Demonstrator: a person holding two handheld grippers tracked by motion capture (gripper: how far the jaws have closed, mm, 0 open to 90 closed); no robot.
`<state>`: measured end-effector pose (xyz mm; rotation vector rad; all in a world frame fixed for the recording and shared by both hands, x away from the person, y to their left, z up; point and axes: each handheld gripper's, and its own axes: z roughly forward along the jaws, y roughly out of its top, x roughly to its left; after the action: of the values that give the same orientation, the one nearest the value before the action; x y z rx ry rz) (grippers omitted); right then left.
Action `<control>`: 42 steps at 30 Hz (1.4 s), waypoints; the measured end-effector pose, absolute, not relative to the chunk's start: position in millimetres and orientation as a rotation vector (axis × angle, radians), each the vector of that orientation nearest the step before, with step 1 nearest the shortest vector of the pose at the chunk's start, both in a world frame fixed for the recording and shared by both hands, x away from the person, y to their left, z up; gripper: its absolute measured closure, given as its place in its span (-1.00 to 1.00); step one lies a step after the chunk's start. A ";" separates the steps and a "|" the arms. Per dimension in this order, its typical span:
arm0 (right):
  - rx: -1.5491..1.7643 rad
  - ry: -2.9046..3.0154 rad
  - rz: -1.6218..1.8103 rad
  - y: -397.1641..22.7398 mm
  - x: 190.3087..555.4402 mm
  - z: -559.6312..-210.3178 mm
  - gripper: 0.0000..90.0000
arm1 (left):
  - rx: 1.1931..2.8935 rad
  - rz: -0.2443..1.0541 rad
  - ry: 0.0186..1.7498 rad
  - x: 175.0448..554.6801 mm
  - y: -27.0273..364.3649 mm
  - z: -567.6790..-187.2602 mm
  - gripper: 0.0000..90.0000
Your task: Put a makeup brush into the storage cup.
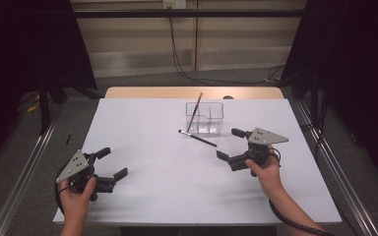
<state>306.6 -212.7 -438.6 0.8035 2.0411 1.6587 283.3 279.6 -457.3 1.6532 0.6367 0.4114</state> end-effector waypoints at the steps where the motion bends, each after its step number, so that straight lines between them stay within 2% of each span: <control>1: 0.810 2.037 1.668 -209.8 308.9 -439.1 -1.00 | 1.655 0.415 0.634 283.7 279.6 -457.3 -1.00; 25: 0.805 2.102 1.675 -170.8 342.6 -444.9 -1.00 | 1.648 0.429 0.620 285.4 280.6 -455.2 -1.00; 42: 0.858 2.135 1.622 -162.6 359.9 -454.6 -1.00 | 1.646 0.424 0.618 285.3 278.7 -455.8 -1.00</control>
<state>359.9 -162.6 -454.6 0.8578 2.1350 1.6222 285.3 278.7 -455.8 1.6456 0.6177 0.4242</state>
